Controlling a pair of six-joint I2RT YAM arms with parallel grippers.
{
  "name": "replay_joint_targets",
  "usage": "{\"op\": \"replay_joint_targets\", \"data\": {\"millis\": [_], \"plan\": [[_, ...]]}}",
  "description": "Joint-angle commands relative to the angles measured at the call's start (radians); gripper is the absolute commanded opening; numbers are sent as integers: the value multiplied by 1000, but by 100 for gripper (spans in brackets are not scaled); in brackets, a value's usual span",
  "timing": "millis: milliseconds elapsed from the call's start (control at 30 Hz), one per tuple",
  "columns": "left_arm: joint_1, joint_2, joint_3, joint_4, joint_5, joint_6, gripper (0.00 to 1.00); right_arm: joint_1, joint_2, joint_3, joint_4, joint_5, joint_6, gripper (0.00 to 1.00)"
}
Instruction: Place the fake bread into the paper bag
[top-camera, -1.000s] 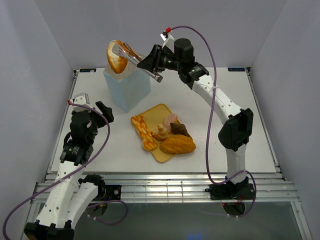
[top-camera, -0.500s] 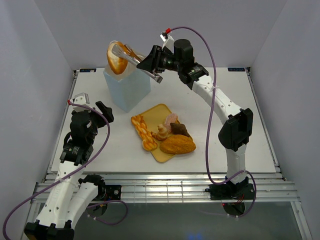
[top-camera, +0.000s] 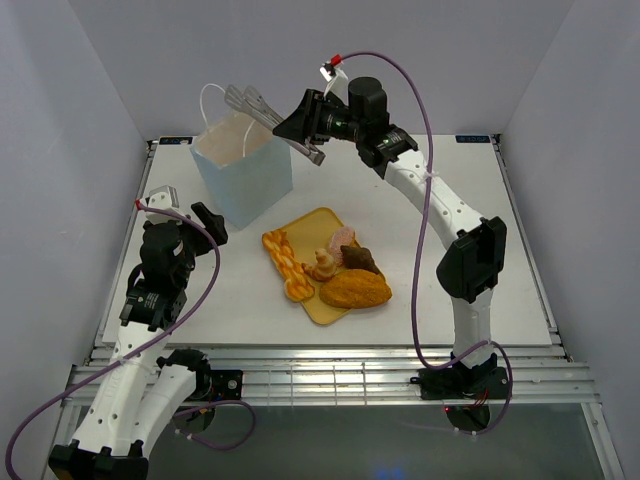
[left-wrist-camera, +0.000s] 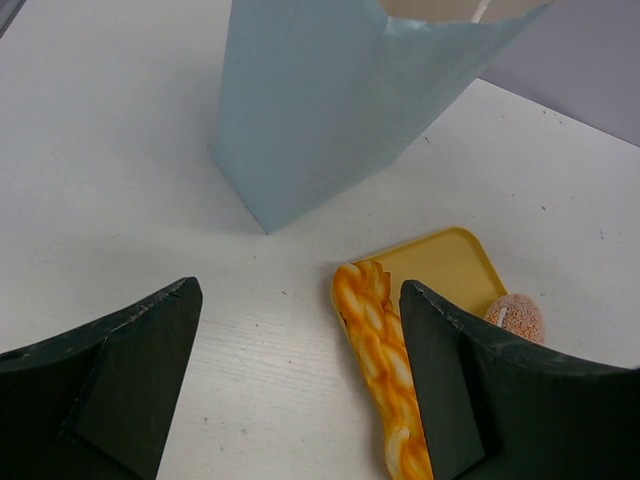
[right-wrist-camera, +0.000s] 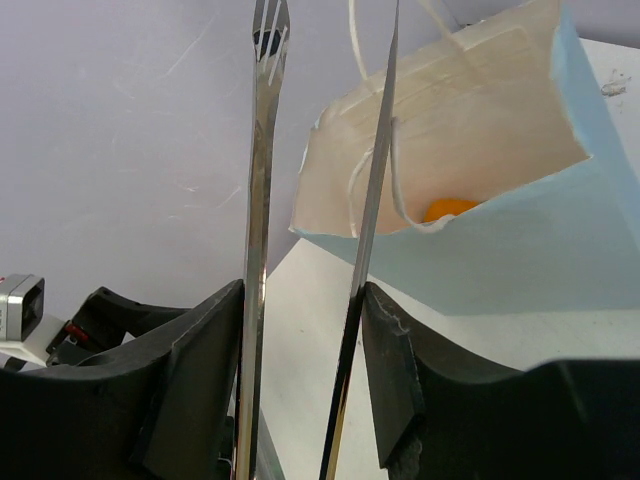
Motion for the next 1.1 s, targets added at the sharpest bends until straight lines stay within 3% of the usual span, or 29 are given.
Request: {"op": "replay_joint_targets", "data": {"millis": [0, 300, 633, 1067], "plan": [[5, -11, 7, 13, 11, 3, 91, 4, -22, 65, 40, -13, -21, 55], [5, -8, 6, 13, -2, 8, 91, -16, -103, 62, 11, -28, -34, 55], [5, 0, 3, 13, -40, 13, 90, -45, -327, -113, -37, -27, -95, 55], [5, -5, 3, 11, -48, 11, 91, -48, -882, -779, -173, 177, -247, 54]]}}
